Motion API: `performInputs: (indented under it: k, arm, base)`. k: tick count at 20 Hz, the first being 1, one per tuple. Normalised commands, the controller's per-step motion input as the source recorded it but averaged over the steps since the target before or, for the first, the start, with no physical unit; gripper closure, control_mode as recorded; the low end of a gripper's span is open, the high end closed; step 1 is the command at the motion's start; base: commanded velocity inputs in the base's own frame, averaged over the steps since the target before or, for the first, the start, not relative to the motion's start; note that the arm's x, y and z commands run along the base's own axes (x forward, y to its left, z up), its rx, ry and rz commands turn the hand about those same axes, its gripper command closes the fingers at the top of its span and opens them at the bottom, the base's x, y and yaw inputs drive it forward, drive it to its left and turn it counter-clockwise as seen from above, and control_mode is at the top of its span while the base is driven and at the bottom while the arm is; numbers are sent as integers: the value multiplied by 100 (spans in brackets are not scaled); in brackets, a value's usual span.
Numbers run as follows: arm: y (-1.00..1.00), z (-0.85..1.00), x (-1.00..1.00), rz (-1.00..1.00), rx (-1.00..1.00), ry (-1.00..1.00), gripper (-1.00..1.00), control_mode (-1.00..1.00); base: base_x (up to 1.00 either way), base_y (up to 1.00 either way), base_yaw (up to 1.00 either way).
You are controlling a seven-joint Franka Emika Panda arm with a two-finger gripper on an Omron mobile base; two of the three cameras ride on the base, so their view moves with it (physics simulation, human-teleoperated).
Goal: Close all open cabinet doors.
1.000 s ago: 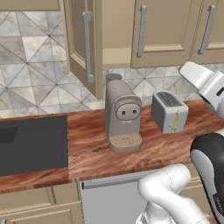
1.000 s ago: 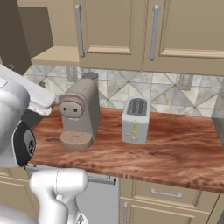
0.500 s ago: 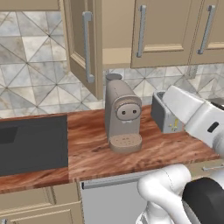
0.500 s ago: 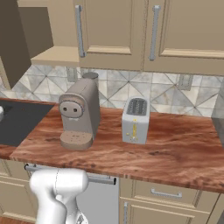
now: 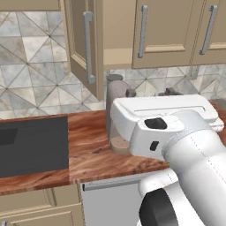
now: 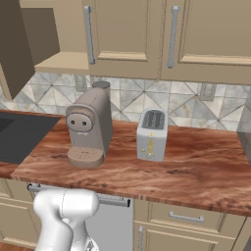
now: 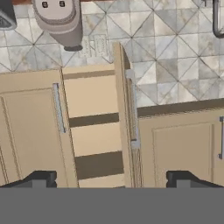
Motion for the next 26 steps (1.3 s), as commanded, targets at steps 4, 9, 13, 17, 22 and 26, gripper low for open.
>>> performInputs:
  k: [4,9,13,17,22,26]
  arm:
    - [70,13,31,-8,-35,-5,-100,-100]
    - [52,-1,58,-7,-36,-1,-100,-100]
    - [34,-11,75,-9,-37,-1,-100,-100]
    - [30,-17,75,-11,-37,-3,-100,-100]
    - [33,-20,69,-14,-37,-7,-100,-100]
    - [21,-19,64,-17,-35,-5,-100,-100]
  base:
    - [0,0,0]
    - [0,0,0]
    - [0,0,0]
    - [0,0,0]
    - [0,0,0]
    - [0,0,0]
